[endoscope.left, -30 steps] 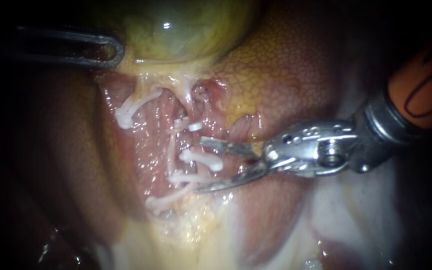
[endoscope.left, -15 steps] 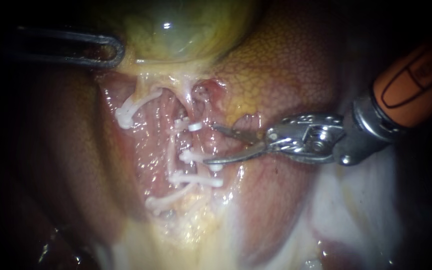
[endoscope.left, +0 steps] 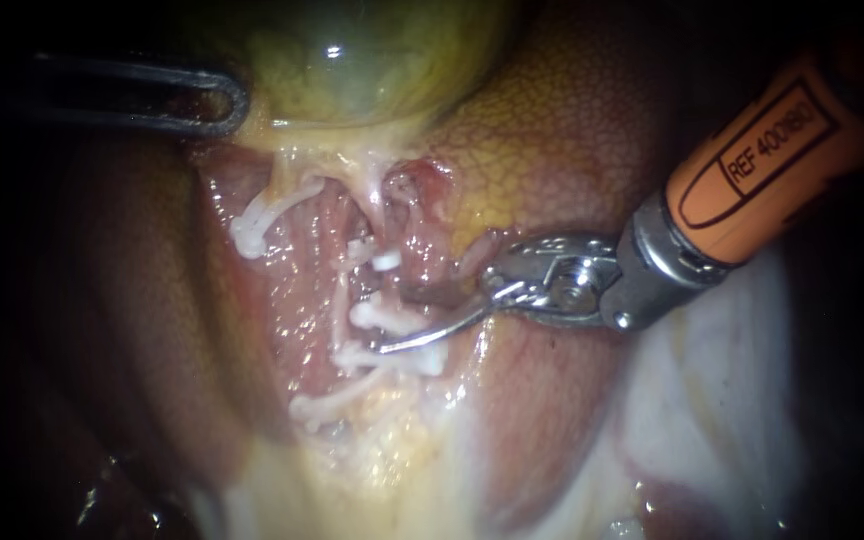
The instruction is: Go to the cutting position right tube
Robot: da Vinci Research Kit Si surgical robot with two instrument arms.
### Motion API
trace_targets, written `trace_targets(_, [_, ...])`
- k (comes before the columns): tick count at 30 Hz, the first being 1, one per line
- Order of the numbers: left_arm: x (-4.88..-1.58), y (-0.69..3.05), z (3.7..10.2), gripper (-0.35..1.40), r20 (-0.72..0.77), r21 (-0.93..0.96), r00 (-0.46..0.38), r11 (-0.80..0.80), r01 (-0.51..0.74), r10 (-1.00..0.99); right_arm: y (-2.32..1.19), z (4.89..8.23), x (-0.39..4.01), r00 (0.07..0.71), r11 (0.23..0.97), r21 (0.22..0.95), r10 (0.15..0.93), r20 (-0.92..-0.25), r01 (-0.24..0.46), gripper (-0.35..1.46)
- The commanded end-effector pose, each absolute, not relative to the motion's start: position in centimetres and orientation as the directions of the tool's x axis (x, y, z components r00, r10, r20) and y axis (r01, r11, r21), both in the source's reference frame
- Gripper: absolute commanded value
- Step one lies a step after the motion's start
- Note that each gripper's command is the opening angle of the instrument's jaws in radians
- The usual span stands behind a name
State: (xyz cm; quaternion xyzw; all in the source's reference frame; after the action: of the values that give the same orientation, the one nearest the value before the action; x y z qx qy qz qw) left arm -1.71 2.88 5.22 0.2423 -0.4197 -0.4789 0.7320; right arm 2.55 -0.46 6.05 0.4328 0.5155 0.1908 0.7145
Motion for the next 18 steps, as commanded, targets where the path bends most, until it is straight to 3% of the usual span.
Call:
trace_targets(1, [-1.71, 2.88, 5.21, -0.35, 0.383, 0.757, 0.189, 0.424, 0.498, -0.904, -0.46, 6.05, 2.59, 0.386, 0.550, 0.812, 0.718, -0.580, 0.196, 1.06])
trace_targets(7, [-1.70, 2.88, 5.21, -0.35, 0.383, 0.757, 0.189, 0.424, 0.498, -0.904, -0.43, 6.08, 2.80, 0.325, 0.533, 0.788, 0.720, -0.614, 0.308, 1.04])
trace_targets(18, [-1.71, 2.88, 5.21, -0.35, 0.382, 0.757, 0.189, 0.424, 0.498, -0.905, -0.41, 6.16, 3.01, 0.222, 0.538, 0.775, 0.754, -0.619, 0.331, 1.04])
